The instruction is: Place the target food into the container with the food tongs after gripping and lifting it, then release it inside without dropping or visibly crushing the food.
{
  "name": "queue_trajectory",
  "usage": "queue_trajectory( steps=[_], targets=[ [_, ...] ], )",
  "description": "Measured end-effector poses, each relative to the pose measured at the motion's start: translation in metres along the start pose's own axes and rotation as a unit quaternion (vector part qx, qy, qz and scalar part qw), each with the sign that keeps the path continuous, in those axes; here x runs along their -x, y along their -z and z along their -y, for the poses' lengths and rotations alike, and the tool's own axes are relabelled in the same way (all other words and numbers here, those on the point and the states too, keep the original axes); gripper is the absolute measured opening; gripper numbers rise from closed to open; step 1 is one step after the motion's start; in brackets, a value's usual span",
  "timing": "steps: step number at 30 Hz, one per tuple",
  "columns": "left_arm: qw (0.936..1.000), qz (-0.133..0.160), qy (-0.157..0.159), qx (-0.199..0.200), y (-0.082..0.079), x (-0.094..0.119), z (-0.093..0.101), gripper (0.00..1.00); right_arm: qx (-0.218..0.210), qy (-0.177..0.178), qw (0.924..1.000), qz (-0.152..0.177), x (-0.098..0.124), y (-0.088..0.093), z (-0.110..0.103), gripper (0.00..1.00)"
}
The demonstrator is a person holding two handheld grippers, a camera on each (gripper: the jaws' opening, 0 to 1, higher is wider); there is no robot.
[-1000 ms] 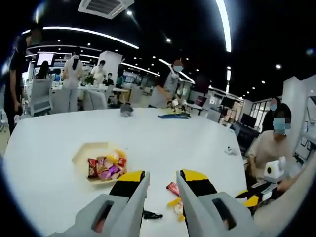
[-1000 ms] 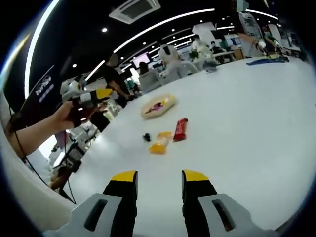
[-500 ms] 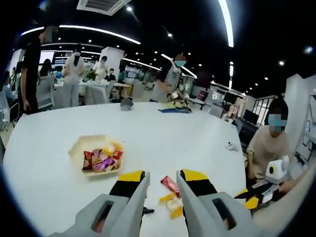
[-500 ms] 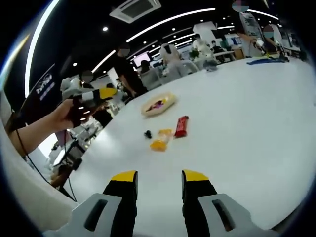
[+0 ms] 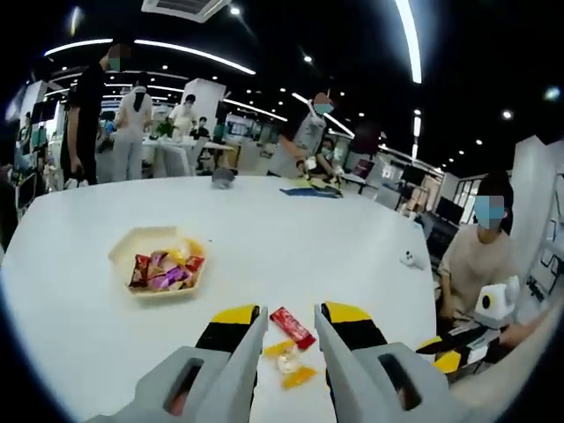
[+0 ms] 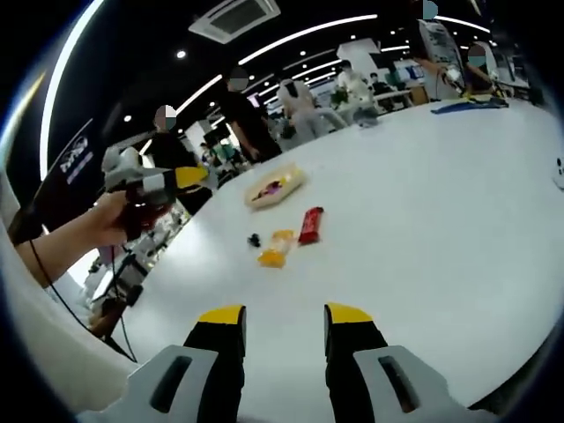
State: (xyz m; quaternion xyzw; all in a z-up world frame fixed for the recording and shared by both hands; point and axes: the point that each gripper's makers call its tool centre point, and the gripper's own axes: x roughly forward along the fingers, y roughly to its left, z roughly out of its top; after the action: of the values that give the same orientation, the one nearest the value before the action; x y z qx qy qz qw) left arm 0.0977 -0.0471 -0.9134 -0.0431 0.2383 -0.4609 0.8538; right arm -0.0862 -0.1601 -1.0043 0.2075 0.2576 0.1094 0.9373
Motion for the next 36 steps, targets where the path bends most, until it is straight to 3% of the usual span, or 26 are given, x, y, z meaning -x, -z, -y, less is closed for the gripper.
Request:
queue_trajectory(
  steps=[12, 19, 26, 36],
  targets=[
    [0.9995, -0.009, -0.024, 0.019, 0.018, -0.013, 0.000, 0.27, -0.006, -0.002, 1.0000, -0.004, 0.001, 0.000, 0.012, 0.35],
    [0.9989, -0.030, -0.032, 0.014, 0.032, -0.024, 0.010, 0.27, -0.011, -0.007, 0.9999, -0.010, -0.001, 0.000, 0.019, 0.35],
    [0.9965, -0.035, -0.065, 0.040, 0.040, -0.023, 0.009, 0.27, -0.019, -0.020, 0.9995, -0.014, -0.008, 0.004, 0.020, 0.35],
    [0.9935, -0.068, -0.083, 0.039, 0.068, -0.030, 0.016, 0.27, -0.010, -0.026, 0.9995, -0.011, -0.006, 0.000, 0.024, 0.35]
  ],
)
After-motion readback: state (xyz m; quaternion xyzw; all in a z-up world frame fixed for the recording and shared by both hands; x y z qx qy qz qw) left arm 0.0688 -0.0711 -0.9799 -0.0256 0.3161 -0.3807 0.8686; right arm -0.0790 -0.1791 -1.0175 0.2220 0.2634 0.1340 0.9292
